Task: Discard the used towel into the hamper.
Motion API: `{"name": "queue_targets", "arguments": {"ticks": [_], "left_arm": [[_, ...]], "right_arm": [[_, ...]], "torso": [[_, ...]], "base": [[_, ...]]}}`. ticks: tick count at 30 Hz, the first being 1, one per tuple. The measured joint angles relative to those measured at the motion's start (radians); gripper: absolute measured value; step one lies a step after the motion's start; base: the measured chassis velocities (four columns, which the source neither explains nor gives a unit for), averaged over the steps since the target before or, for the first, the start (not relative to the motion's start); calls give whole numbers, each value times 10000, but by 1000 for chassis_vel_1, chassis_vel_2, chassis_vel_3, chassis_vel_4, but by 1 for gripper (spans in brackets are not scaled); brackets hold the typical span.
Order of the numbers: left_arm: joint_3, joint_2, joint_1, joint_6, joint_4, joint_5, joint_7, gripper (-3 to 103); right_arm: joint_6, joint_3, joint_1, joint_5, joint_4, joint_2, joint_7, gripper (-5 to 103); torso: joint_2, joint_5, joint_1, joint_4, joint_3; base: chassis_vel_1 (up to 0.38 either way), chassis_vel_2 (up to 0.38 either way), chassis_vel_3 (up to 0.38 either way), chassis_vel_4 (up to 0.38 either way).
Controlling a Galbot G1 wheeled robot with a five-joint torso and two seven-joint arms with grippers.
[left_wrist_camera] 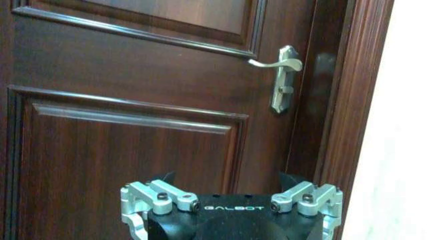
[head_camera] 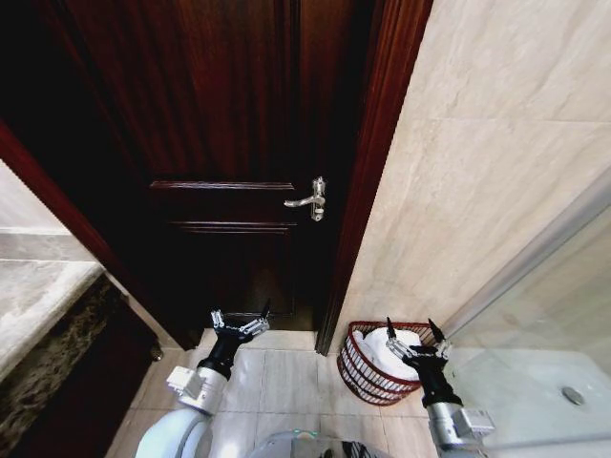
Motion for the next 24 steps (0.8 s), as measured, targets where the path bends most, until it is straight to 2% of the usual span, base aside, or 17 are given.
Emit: {"name": "queue_targets", "arguments": {"ticks": [24], "left_arm": [[0,0,0,0,0,0,0,100]], "right_arm": [[-1,0,0,0,1,0,0,100]], "torso": [[1215,0,549,0,662]], "base": [[0,0,0,0]]}}
